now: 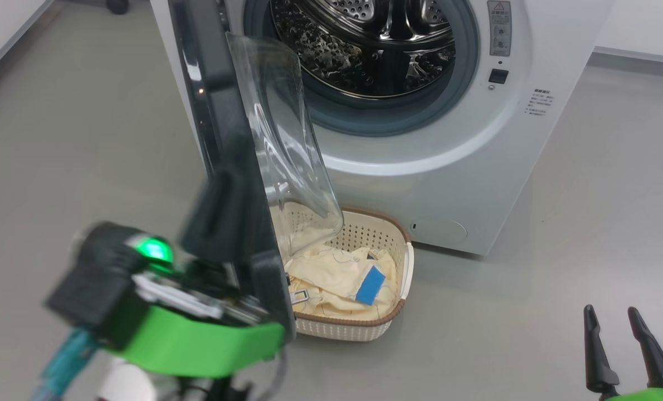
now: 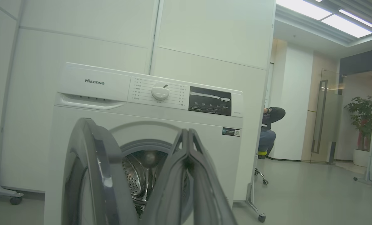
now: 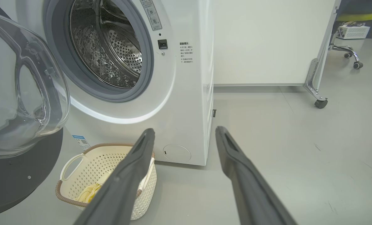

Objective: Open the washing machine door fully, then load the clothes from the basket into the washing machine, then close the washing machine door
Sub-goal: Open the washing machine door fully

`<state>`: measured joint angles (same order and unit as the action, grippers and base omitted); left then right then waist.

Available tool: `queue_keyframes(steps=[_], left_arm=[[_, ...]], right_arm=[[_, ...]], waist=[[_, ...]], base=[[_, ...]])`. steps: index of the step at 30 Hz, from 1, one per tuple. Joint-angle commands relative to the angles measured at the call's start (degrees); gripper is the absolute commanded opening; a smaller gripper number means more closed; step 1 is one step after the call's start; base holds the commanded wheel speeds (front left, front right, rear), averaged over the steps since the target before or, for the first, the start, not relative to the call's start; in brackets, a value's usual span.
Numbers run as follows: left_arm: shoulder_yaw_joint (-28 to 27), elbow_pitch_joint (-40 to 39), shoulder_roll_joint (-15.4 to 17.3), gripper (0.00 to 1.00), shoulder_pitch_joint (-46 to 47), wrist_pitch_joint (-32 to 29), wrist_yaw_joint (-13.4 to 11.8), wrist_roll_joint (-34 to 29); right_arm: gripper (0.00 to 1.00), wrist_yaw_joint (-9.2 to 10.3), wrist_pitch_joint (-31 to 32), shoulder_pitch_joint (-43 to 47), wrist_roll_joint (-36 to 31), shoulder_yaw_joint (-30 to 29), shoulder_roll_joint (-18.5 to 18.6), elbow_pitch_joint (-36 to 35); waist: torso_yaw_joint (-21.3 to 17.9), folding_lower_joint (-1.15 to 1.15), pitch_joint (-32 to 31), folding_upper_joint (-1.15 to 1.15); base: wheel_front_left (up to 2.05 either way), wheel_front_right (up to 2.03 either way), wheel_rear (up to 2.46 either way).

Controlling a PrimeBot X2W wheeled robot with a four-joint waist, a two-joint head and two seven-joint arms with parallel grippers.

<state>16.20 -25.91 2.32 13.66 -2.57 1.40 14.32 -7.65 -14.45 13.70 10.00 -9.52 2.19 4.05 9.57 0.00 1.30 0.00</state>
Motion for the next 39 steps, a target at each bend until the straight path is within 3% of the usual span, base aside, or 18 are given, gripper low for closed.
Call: queue_keyframes(steps=[1,8,14,25,39], left_arm=[[1.6,-1.5,0.6,0.00,1.2,-1.2,-1.2,2.5],[15.1,1.7,0.6,0.00,-0.9,-2.5,-6.6,11.9],[19.8,5.0,0.6,0.00,-2.5,-3.5,-8.8,15.4],[20.9,14.8,2.4,0.00,-4.4,-3.2,-11.4,12.9],[18.0,19.7,2.7,0.00,-4.5,0.6,-14.1,12.5]], right_arm=[[1.00,0.16,-0.5,-1.5,-0.1,1.0,0.9,-1.6],[1.00,0.16,-0.5,-1.6,0.2,1.4,0.9,-1.4],[1.00,0.16,-0.5,-1.6,0.3,1.2,0.9,-1.4],[1.00,0.16,-0.5,-2.2,0.5,1.1,0.8,-1.5],[1.00,0.16,-0.5,-2.8,0.5,1.2,1.0,-1.5]], waist=[[0.1,0.00,0.0,0.00],[0.2,0.00,0.2,0.00],[0.3,0.00,0.6,0.00],[1.3,0.00,1.6,0.00],[4.6,0.00,2.8,0.00]], base=[[0.00,0.00,0.00],[0.00,0.00,0.00],[0.00,0.00,0.00],[0.00,0.00,0.00],[0.00,0.00,0.00]])
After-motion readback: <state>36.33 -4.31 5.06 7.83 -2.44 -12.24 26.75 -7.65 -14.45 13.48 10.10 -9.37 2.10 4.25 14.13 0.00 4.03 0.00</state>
